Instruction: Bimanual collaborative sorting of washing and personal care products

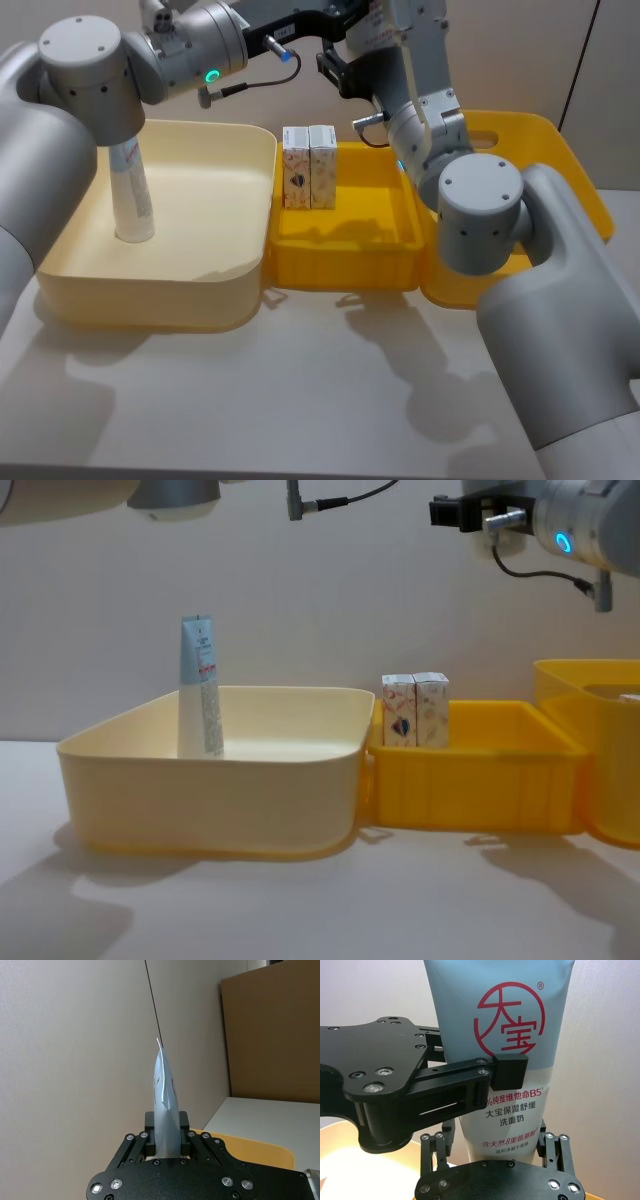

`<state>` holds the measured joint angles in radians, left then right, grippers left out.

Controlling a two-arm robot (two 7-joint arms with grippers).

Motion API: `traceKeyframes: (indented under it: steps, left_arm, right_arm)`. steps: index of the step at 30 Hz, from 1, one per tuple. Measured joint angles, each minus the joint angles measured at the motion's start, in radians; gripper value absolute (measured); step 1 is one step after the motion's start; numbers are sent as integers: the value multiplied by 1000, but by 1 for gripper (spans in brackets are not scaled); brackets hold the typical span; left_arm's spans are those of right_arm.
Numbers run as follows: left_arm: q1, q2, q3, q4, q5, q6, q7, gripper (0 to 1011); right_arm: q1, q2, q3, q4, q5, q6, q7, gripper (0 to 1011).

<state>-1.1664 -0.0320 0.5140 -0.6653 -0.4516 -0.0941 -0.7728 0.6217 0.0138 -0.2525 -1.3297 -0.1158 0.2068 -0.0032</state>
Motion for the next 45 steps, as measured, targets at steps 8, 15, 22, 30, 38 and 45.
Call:
traceKeyframes:
  steps: [8,15,22,30,38,45]
  left_arm:
    - [1,0,-1,1,-1,-1,1,255]
    - [1,-1,-1,1,-2,-1,2,255]
    - [1,-1,-1,1,-2,-2,2,255]
    - [1,-1,-1,1,-2,-2,2,255]
    - [1,-1,-1,1,-2,-2,2,255]
    - [1,-1,-1,1,-2,-2,2,255]
  right_arm:
    - [2,-2,1,4,0,0,2,732]
    - [4,-3,2,6,0,0,3,649]
    - [4,-4,2,7,0,0,3,619]
    - [5,-4,2,8,0,0,3,582]
    - [5,-4,2,9,0,0,3,574]
    - [5,-4,2,9,0,0,3,574]
